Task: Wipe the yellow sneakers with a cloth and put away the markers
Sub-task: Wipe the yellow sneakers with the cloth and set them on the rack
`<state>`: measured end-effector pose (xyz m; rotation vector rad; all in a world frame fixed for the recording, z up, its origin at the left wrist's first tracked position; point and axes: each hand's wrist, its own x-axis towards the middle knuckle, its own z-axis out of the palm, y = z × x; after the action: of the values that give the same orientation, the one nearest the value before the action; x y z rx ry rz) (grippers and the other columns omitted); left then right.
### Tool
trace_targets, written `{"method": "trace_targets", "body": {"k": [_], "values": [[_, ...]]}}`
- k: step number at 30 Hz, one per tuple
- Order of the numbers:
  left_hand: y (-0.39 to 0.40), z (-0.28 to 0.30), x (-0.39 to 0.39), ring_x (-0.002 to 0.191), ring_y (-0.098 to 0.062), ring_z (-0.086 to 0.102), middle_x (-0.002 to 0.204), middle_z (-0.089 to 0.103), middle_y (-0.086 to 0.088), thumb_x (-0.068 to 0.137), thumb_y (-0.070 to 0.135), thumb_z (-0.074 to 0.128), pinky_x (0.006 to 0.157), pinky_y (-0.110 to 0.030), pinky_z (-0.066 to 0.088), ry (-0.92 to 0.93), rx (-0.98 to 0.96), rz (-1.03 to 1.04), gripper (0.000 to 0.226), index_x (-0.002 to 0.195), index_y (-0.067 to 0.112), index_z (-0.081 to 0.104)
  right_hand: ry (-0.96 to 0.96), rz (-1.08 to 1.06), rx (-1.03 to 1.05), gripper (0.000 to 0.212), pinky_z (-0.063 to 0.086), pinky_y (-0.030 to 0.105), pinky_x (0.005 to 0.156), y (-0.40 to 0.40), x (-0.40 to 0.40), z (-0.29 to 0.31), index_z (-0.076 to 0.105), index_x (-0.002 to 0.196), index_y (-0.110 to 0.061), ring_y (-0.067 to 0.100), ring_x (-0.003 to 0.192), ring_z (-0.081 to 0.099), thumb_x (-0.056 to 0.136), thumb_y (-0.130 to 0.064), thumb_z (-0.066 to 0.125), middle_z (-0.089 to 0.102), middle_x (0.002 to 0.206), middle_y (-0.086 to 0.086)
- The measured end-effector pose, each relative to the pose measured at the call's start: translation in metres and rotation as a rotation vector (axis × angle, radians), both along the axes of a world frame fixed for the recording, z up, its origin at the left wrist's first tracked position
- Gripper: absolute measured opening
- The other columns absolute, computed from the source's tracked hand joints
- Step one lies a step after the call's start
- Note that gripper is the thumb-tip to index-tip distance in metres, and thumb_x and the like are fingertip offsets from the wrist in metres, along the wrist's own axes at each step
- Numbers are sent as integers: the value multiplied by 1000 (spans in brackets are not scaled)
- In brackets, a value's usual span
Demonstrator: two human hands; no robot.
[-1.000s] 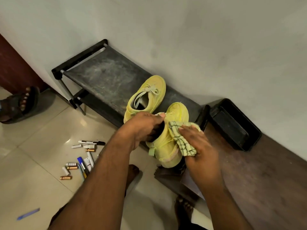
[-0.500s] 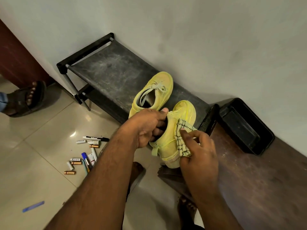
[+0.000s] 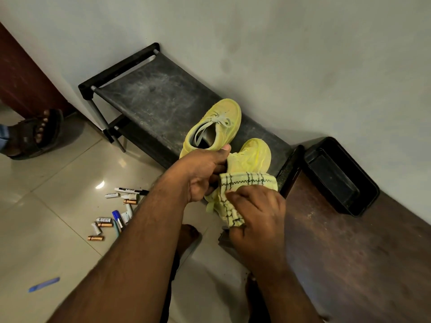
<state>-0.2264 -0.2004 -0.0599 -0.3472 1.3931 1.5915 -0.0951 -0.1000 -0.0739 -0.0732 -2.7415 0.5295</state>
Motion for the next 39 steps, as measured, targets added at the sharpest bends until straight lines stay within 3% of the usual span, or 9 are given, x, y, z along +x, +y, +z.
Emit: {"method": "trace_targets", "body": {"k": [7, 12, 15, 17, 21, 23, 27, 34, 39], "values": [[2, -2, 1, 95, -29, 66, 98, 70, -11, 97, 16, 54, 95, -51, 50, 11, 3, 20, 22, 113, 3, 62, 15, -170, -55, 41, 27, 39, 89, 23, -5, 0, 74, 96, -23, 19, 106, 48, 67, -26, 45, 68, 103, -10], [1, -6, -5, 76, -21, 59, 86, 65, -9, 93, 3, 58, 69, -34, 50, 71, -84, 66, 28, 120, -2, 61, 55, 92, -19, 28, 26, 35, 89, 7, -2, -3, 74, 93, -20, 19, 109, 52, 66, -14, 68, 70, 103, -11], [2, -5, -4, 90, -27, 62, 100, 66, -14, 93, 5, 58, 91, -52, 50, 60, -86, 74, 26, 119, 1, 61, 5, -69, -44, 36, 27, 38, 88, 21, -6, -3, 73, 99, -25, 19, 110, 49, 69, -16, 55, 68, 108, -14], [3, -5, -3, 89, -27, 64, 99, 67, -13, 94, 5, 57, 95, -53, 50, 51, -84, 79, 23, 116, 3, 61, -25, -165, -72, 44, 32, 44, 87, 27, -6, -3, 71, 104, -27, 19, 108, 48, 66, -14, 54, 67, 111, -15], [4, -2, -4, 79, -21, 61, 85, 65, -8, 93, 3, 58, 71, -34, 52, 71, -101, 106, 22, 115, 2, 62, 46, 58, -19, 37, 31, 40, 85, 9, -2, -2, 72, 104, -21, 18, 108, 50, 71, -11, 58, 68, 112, -11], [3, -3, -5, 84, -23, 60, 88, 66, -10, 92, 3, 58, 74, -36, 52, 92, -113, 107, 24, 116, 0, 63, 22, 76, 3, 39, 31, 39, 85, 9, -2, -2, 71, 106, -23, 18, 109, 50, 71, -11, 58, 67, 115, -13], [2, 0, -1, 83, -26, 66, 100, 67, -15, 93, 5, 59, 84, -45, 54, 106, -89, 61, 21, 114, 1, 61, -87, -189, -87, 57, 24, 34, 87, 26, -6, -3, 67, 114, -31, 11, 110, 43, 64, -8, 56, 61, 119, -22], [-19, 12, -6, 67, -21, 71, 86, 74, -17, 80, 11, 76, 60, -32, 59, 333, -221, -144, 20, 95, -1, 71, -118, -188, -86, 63, 23, 36, 90, 25, -6, -8, 65, 119, -29, 9, 112, 40, 64, 0, 60, 61, 123, -17], [-20, 12, -4, 67, -21, 66, 82, 71, -16, 81, 5, 74, 61, -32, 59, 360, -286, -210, 13, 91, -1, 69, -13, -64, -54, 51, 30, 41, 87, 13, -5, -3, 71, 109, -19, 16, 111, 44, 62, -5, 57, 66, 117, -9]]}}
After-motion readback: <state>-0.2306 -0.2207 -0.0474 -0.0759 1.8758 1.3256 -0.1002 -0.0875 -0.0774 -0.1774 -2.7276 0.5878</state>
